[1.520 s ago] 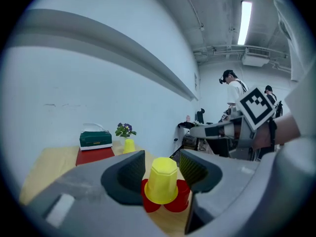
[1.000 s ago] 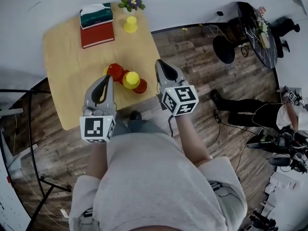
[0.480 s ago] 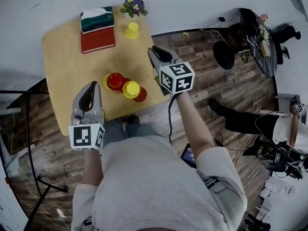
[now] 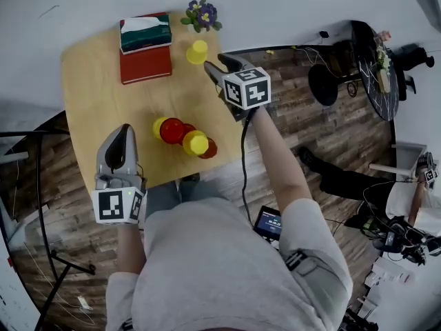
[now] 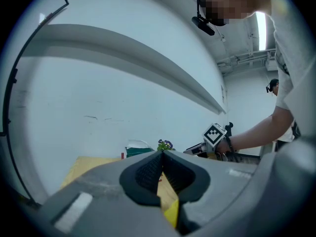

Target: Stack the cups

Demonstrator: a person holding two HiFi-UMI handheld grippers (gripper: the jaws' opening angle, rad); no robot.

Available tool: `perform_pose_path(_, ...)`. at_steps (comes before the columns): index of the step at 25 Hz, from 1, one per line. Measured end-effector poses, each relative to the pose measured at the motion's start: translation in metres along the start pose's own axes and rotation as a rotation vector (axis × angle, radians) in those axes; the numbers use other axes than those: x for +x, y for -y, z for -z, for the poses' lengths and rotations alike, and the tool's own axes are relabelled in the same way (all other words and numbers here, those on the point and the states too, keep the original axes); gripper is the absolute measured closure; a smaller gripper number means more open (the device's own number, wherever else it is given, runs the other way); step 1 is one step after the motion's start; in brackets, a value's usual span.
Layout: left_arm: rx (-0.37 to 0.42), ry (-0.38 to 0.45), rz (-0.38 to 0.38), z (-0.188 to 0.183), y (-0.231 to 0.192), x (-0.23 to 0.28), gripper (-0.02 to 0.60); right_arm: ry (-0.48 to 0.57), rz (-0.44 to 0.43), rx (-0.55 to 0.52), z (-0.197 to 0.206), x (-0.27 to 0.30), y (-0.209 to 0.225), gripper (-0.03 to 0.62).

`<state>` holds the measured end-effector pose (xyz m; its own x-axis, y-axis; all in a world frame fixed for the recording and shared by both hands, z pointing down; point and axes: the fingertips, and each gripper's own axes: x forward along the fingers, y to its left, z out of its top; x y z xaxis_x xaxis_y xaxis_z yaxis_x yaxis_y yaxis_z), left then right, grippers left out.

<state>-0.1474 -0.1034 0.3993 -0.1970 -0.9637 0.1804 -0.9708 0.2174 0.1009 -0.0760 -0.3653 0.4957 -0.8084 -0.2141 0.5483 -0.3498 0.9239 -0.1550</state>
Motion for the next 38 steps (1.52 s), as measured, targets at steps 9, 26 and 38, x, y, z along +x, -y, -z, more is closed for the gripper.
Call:
perform_pose_path(9, -0.013, -0.051, -0.022, 0.014, -0.03, 0.011, 0.575, -0.093, 0.024, 0.025, 0.004, 0.057, 0.024, 0.339)
perform_pose_path(26, -0.03, -0.09, -0.043, 0.026, -0.062, 0.01, 0.576, -0.099, 0.114, -0.066, 0.01, 0.084, 0.031, 0.378)
perform_pose_path(38, 0.016, -0.052, 0.043, 0.01, -0.023, 0.011, 0.576, 0.081, 0.104, -0.081, -0.013, -0.009, 0.008, 0.378)
